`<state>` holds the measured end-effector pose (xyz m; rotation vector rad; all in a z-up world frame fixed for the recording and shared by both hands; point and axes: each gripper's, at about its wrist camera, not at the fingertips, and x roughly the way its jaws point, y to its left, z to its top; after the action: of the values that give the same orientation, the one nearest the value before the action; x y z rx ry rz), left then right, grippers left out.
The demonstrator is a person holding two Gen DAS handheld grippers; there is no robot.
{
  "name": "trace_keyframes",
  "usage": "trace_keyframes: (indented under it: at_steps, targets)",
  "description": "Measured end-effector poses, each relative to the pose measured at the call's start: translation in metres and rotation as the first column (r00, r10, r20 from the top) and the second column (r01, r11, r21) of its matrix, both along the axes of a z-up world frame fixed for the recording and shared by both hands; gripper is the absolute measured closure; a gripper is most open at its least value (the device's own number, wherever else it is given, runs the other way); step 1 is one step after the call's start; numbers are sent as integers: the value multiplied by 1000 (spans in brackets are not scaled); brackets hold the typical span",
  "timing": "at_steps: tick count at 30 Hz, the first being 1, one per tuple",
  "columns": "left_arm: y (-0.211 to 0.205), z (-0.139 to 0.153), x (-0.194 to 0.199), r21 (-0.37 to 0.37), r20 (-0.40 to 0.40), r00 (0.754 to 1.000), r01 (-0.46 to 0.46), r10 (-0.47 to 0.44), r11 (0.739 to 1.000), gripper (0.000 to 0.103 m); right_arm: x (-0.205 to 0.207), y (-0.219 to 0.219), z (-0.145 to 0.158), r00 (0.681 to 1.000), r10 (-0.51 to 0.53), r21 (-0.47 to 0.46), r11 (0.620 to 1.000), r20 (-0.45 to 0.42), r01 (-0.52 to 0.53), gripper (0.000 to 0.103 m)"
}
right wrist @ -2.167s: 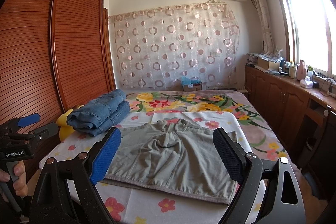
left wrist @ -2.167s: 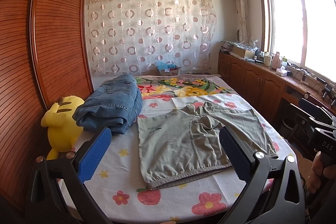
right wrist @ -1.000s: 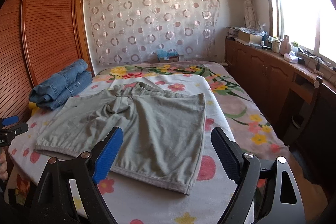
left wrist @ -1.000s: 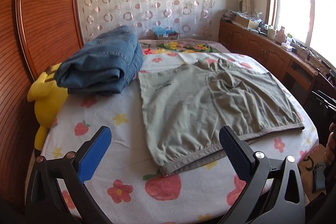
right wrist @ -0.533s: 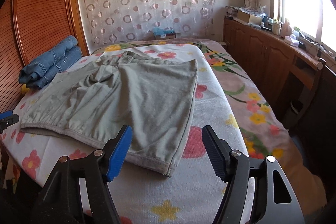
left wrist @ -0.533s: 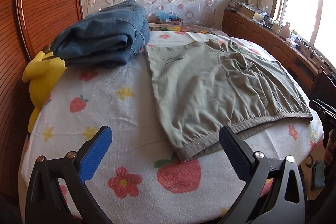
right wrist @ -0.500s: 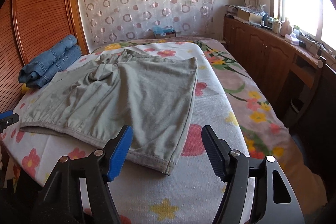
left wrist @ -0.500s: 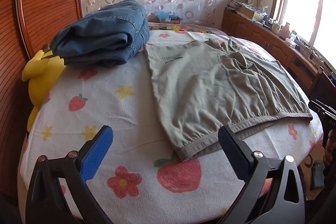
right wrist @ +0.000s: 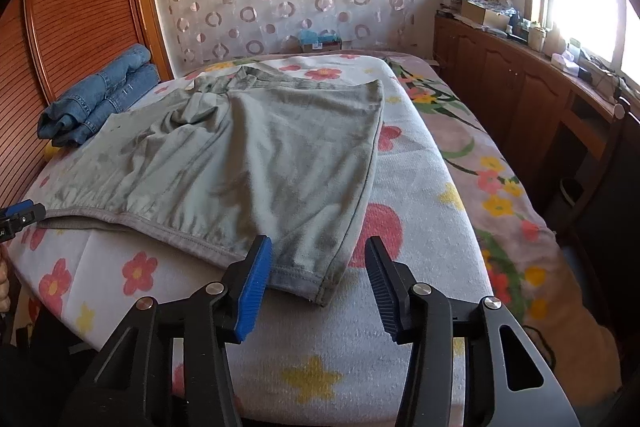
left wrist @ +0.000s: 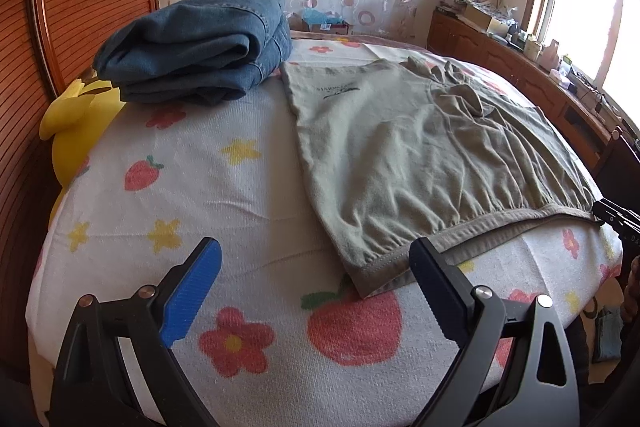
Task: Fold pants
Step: 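Move both grippers down toward the hem of the grey-green pants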
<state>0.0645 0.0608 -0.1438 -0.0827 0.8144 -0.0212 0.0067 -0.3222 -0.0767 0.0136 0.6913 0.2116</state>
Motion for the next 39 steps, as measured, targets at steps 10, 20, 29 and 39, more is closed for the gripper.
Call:
trace_keyframes:
  at_steps: [10, 20, 29, 39]
  targets:
    - [2, -4, 0, -3, -13, 1000, 2, -2, 1000, 7, 3, -11, -1, 1000, 16, 0, 1000, 19, -16, 100]
    - [3, -2, -2, -47, -2, 1000, 24, -24, 999, 19, -1, -13, -5, 1000, 1, -9, 1000, 18, -1, 100]
    - [0, -1, -7, -44, 11, 999, 39, -38, 998, 42, 3, -6, 6, 999, 0, 10, 1000, 41, 0, 100]
    - [-7, -1, -8, 1, 12, 998, 60, -60, 998, 51, 10, -4, -1, 1000, -12, 16, 1000, 24, 11, 75]
